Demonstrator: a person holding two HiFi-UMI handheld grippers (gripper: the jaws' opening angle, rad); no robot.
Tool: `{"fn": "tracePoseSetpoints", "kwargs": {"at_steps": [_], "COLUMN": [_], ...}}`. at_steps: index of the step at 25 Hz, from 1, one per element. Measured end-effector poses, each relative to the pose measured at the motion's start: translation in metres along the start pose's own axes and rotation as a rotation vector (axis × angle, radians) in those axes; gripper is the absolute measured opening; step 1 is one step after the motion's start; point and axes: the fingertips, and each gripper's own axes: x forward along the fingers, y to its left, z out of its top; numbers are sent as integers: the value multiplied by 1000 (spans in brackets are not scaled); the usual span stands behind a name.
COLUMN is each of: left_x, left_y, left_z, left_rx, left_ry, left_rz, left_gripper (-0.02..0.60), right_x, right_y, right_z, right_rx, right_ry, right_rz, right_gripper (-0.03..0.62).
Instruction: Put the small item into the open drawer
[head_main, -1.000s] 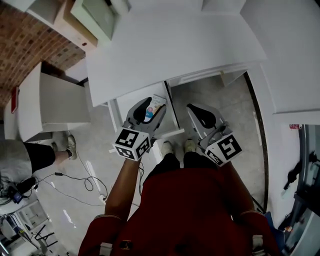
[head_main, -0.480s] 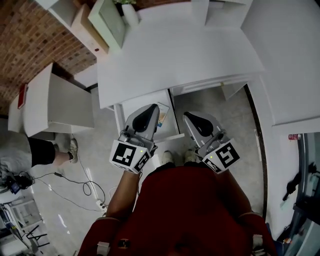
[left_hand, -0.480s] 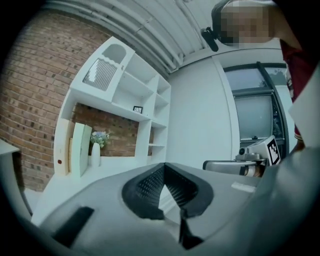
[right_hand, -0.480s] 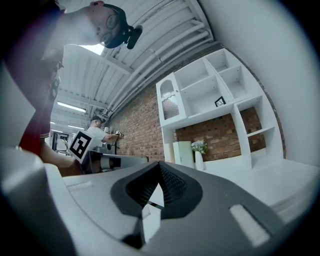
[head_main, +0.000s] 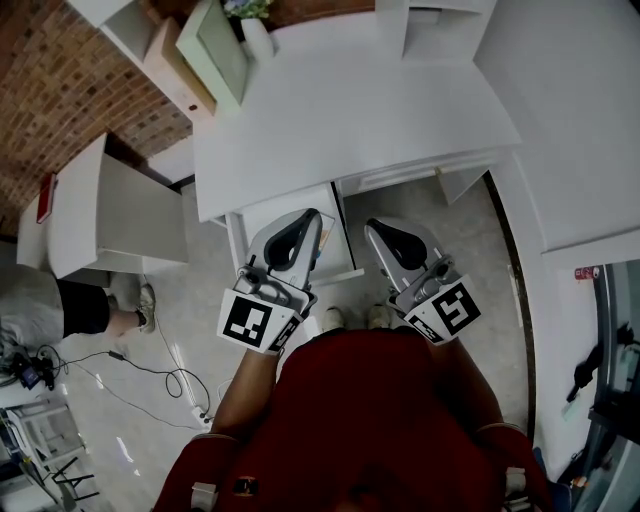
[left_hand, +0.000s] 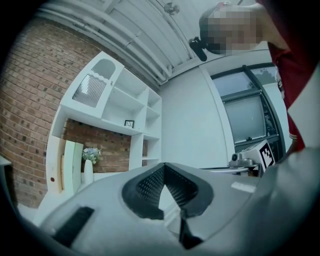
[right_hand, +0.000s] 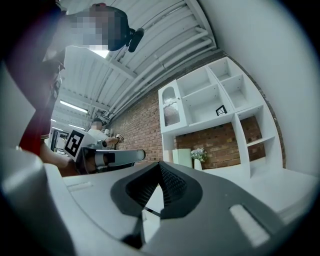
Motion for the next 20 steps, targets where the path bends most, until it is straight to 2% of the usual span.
{"fn": "tracePoseSetpoints", "kwargs": {"at_steps": [20], "left_x": [-2], "left_y": [5], "left_z": [-11], "left_rx": [-19], "left_ry": [41], "left_rz": [14], "left_gripper": [3], "right_x": [-2], "right_y": [-3], "right_z": [-4], "right_rx": [-10], "right_ry": [18], "right_rz": [-4], "right_gripper": [11]}}
